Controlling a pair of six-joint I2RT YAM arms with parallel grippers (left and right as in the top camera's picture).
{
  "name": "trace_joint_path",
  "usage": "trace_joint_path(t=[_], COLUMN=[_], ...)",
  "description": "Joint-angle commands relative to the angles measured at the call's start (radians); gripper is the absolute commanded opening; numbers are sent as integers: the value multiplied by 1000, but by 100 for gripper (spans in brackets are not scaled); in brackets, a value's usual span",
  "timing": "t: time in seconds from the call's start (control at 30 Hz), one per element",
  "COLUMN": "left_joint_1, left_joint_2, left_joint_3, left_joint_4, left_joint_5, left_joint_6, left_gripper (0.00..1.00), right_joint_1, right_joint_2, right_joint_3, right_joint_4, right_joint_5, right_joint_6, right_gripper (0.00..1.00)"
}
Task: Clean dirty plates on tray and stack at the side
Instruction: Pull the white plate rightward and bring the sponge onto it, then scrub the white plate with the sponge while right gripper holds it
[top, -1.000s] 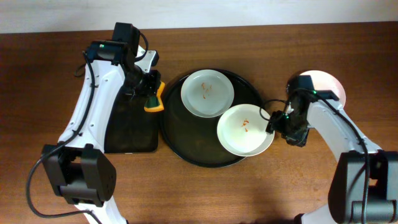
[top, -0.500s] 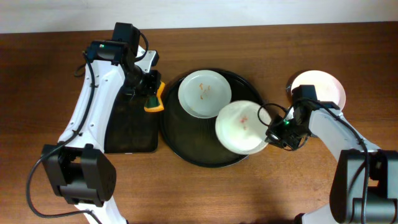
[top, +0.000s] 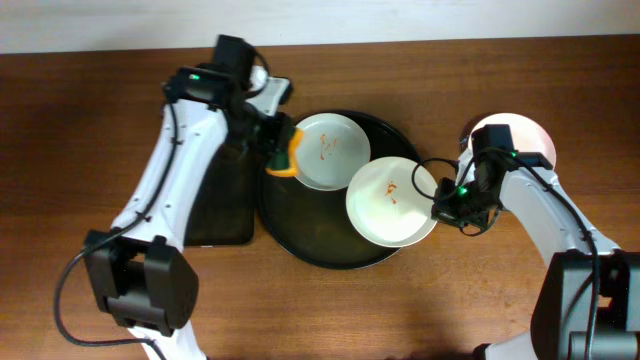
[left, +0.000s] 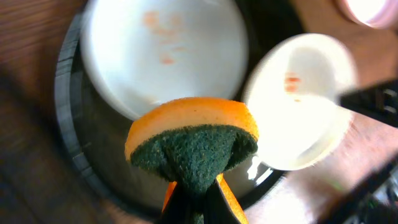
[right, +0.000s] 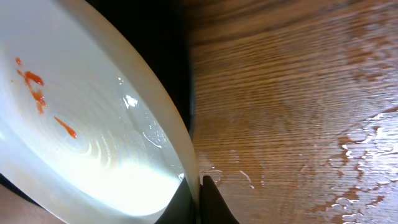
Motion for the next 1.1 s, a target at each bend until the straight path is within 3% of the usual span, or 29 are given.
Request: trace_joint_path(t=[0.0,0.17,0.37,0.5,0.93,1.07], left_joint_1=[-93,-243,-353,-364,-447,-447], left_joint_2=[-36,-6,154,195,269,273], left_joint_3=[17,-31,-32,-32,-34,-35], left_joint_4=[38,159,251,266,301,322], left_joint_5=[149,155,188,47,45,-61], left_joint_6=[68,39,-10,-100,-111,-111], left_gripper=[0,0,0,0,0,0], right_joint_1=[26,40,40,40,40,40], right_joint_2=[-35,-36,-36,-36,-36,-36], right_joint_3=[40,45,45,45,45,45], right_joint_4=[-22,-32,-44,-44,-43,-43], right_joint_5=[-4,-41,-40,-40,-40,-40], right_joint_6=[-27,-27,-30,-30,-30,-30], right_gripper=[4,4,4,4,4,4])
